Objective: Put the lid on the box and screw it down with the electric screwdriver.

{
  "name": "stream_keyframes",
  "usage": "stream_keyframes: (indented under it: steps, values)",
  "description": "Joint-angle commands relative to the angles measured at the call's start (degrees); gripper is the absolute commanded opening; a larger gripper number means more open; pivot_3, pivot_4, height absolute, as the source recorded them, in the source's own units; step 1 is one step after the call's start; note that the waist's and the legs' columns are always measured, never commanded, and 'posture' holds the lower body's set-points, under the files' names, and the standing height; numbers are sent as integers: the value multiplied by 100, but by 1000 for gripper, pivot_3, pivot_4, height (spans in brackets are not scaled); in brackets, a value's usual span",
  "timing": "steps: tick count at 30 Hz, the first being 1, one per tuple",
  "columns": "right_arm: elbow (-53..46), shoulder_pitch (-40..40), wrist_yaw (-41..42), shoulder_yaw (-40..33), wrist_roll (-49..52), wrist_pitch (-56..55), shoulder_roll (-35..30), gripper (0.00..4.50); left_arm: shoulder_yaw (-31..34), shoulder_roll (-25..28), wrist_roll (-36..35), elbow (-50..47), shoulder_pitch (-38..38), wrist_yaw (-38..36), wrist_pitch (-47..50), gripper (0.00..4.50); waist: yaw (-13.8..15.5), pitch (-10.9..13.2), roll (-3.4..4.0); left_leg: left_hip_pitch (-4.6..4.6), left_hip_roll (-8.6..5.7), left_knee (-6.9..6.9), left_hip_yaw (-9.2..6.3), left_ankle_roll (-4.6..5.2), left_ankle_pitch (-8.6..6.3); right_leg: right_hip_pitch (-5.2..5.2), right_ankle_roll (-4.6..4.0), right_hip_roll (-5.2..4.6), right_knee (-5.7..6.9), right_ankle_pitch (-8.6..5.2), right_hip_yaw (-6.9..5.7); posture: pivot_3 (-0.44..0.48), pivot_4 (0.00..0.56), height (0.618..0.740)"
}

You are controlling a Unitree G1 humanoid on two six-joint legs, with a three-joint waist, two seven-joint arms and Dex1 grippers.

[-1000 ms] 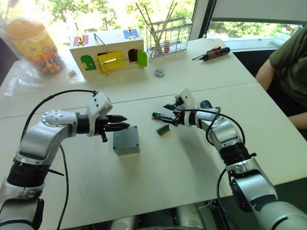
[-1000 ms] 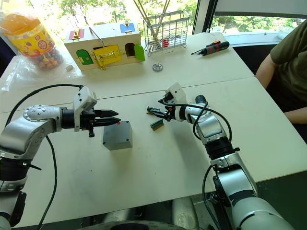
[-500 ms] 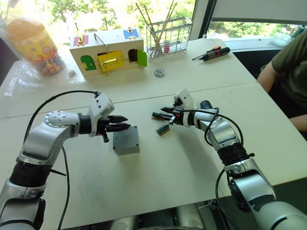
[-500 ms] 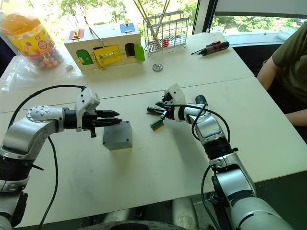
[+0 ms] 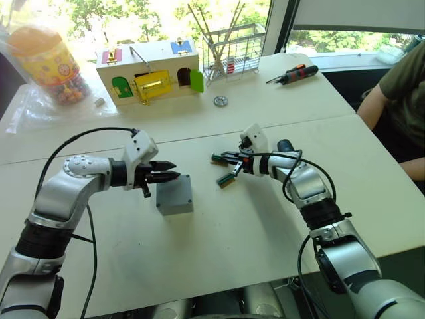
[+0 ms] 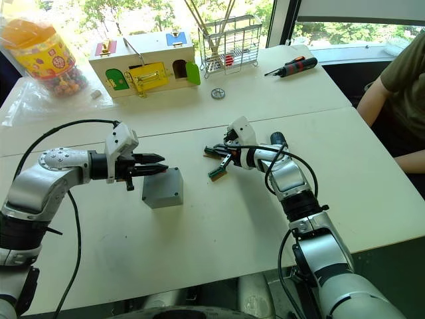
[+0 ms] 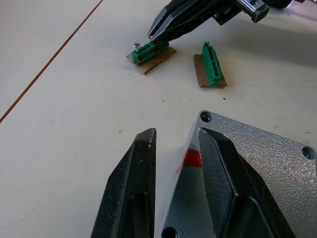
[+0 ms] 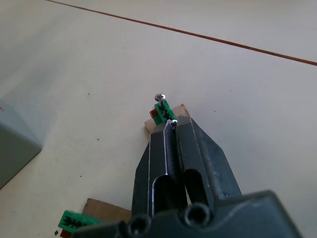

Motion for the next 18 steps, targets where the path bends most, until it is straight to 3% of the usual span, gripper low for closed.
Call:
stream_keyframes:
  steps: [1,10,15,18]
  values:
    - [-316,-81,-7,-173,109,16,50,74,106,65,27,-8,-37,-30,-129,1329,0,0,0,0,0,0,0,0,0,0,0,0,0,0,0,0,150,740]
    - [-1576,-114,-6,-325,343,581,-66,74,303,180,-99,21,-46,-42,-57,1329,2,0,0,0,0,0,-1,0,0,-1,0,0,2,0,0,0,150,740]
    - [-2951,211,191,62,762,1285,95,74,617,728,-364,-460,368,-331,229,1329,-33,0,1,-1,4,-7,0,0,0,-9,0,1,5,0,1,0,150,740]
    - [-3291,426,125,274,856,1502,232,74,704,903,-506,-714,568,-383,353,1329,4,0,1,0,4,-9,-2,0,0,-8,0,1,6,0,1,0,150,740]
